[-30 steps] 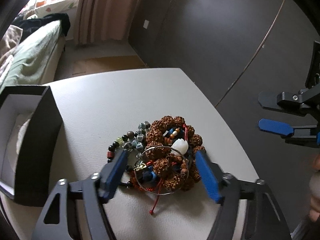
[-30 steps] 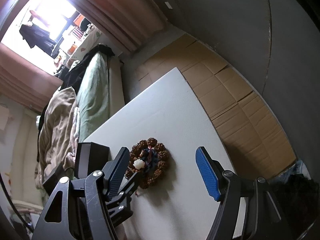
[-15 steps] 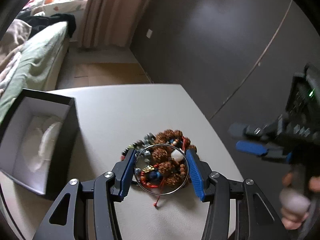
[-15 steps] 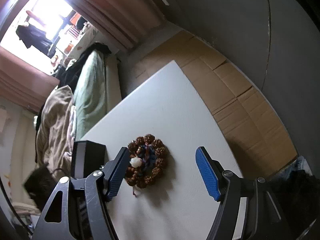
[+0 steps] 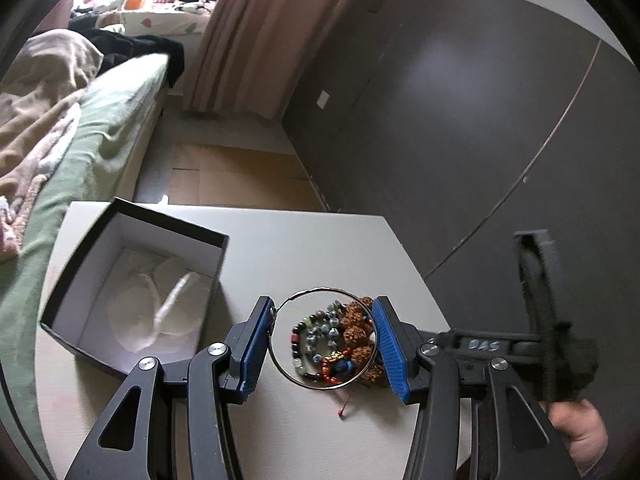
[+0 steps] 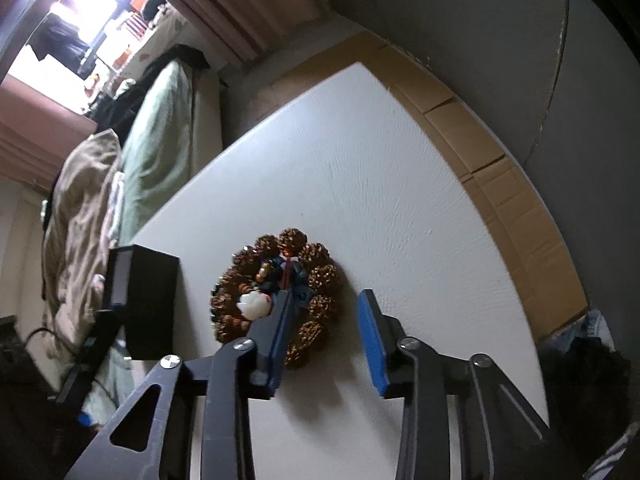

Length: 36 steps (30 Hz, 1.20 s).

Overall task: Organize jewelry
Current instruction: 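Place the hoop in the box with the left tool while the right tool grasps the brown bead bracelet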

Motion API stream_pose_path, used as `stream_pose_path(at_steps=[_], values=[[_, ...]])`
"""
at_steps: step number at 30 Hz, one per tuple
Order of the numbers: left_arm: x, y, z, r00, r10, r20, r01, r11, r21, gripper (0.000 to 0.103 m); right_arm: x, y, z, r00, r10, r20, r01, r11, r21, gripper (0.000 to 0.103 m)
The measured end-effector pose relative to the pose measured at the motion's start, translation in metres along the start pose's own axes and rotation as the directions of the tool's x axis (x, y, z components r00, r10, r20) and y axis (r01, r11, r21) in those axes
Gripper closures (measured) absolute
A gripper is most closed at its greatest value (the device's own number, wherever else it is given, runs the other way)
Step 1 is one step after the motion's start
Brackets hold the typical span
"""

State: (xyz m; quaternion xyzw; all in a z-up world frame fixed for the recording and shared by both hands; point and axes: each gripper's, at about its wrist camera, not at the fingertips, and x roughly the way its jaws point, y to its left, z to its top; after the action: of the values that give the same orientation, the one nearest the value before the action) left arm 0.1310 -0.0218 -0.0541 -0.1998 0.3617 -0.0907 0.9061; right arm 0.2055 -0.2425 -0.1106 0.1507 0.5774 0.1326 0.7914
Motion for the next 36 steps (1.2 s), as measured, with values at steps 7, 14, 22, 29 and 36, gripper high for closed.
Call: stream_pose_path(at_steps=[7,14,22,29,36], values=[[-0.014,0.010,0.003,1.000,0.006,0.027,-0.005,1.000,-0.029,0.051,0.011,0.008,0.000,0.997,-0.077,0.003,0.077,0.996,-0.038,0.074],[-0.029,0.019,0.003,0.999,0.010,0.046,-0.009,0.999,-0.041,0.051,0.012,0.014,-0.001,0.995,-0.100,0.019,0.101,0.992,-0.073,0.082],[-0.047,0.032,0.005,0.997,0.019,0.080,-0.014,0.998,-0.067,0.051,-0.009,0.008,-0.003,0.998,0.031,0.063,-0.028,0.999,-0.039,0.083],[-0.060,0.049,0.011,0.994,0.031,0.108,-0.019,0.994,-0.111,0.051,-0.043,0.031,-0.013,0.973,0.174,0.151,-0.161,0.982,-0.095,0.083],[-0.060,0.068,0.016,0.992,0.064,0.107,-0.046,0.986,-0.163,0.051,-0.053,0.062,-0.017,0.949,0.260,0.178,-0.237,0.961,-0.141,0.083]])
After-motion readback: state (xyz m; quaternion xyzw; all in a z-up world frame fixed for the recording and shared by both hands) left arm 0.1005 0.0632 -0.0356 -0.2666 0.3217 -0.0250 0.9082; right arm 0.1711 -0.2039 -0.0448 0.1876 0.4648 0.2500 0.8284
